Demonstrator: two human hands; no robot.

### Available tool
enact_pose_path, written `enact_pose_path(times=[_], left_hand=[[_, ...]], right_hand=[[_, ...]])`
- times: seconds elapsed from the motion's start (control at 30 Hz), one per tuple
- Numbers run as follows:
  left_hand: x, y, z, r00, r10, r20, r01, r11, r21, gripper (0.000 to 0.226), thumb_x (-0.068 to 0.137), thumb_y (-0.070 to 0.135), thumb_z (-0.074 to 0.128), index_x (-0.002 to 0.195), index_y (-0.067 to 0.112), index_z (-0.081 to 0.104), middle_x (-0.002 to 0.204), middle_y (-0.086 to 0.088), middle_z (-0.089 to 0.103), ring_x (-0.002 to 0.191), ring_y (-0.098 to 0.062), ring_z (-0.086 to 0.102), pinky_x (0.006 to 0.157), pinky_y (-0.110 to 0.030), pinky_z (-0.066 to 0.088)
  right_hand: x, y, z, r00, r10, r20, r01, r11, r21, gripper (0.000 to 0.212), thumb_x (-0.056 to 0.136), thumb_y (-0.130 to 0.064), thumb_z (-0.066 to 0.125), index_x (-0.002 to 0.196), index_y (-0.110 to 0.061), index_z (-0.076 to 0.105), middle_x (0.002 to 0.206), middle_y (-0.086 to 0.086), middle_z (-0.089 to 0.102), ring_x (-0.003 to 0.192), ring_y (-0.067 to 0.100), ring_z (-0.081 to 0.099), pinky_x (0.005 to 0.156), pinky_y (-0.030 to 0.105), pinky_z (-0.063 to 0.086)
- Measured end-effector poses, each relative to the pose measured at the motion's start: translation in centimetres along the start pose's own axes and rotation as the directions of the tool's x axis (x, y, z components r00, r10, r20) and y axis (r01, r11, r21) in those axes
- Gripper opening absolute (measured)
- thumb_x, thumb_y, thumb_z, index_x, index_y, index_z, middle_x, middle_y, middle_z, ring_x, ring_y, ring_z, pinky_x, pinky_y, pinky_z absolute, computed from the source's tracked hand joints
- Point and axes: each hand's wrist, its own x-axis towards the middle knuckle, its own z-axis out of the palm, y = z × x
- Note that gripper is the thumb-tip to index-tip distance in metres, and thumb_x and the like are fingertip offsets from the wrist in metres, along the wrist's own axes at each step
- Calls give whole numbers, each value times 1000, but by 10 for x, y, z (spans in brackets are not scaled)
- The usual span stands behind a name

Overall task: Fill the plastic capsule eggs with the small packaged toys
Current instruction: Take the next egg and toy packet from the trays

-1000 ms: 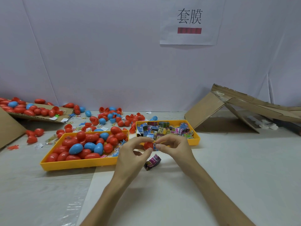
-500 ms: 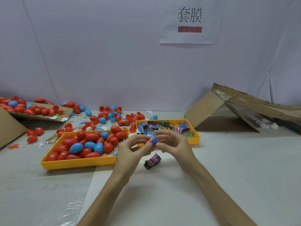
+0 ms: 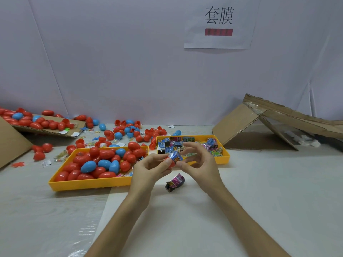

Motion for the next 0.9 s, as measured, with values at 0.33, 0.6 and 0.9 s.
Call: enact_pose_path(times=[0.33,0.6,0.9], left_hand=[[-5,4,3,981,-156,116,189,906,-379,36,81,13,74,112,-3,64,105,-18,75,101,-28,74,80,-28,61],[-8,8,6,971,-164,173,228,852,-471,35,83,16,71,115,2,68,112,-16,74,104,-23,73,87,-28,60],[-7,8,4,960,-195,202,274,809,-521,22,83,18,73,103,7,76,114,-17,74,106,-26,73,81,-28,60]], right_hand=[[-11,3,14,865,-497,-73,438,817,-375,18,86,-9,78,104,-7,75,102,1,69,93,5,66,76,17,55],[-14,3,18,817,-576,-39,495,734,-466,38,81,-8,83,117,-4,72,113,6,70,108,14,65,93,28,55],[-16,0,20,851,-517,-92,433,790,-434,49,81,-13,81,128,-6,67,120,2,71,112,14,66,97,28,53]])
